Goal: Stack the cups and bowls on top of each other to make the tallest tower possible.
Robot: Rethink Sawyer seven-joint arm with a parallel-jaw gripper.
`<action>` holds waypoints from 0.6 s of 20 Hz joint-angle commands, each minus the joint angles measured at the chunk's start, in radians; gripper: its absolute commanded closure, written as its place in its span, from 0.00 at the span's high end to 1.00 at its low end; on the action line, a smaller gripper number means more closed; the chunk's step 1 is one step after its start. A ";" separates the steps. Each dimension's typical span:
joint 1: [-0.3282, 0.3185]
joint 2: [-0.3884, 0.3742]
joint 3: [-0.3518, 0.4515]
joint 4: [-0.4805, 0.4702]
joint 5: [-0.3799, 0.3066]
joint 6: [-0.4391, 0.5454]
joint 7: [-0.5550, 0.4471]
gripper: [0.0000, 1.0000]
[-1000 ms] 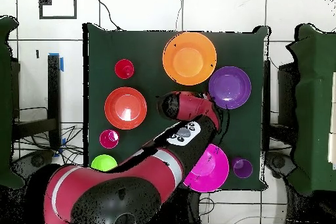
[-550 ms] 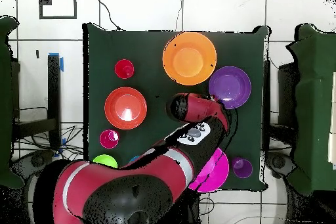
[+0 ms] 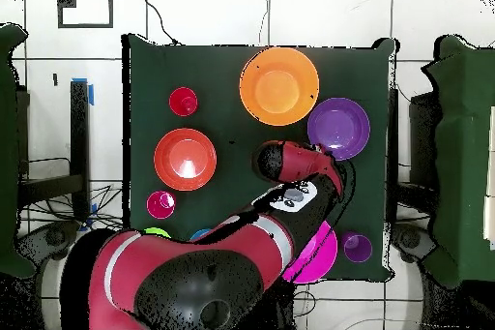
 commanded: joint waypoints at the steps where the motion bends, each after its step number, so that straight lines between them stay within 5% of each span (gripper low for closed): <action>1: 0.008 0.042 0.137 -0.035 -0.025 -0.025 0.165 1.00; 12: 0.015 0.032 0.167 -0.004 -0.011 0.002 0.188 1.00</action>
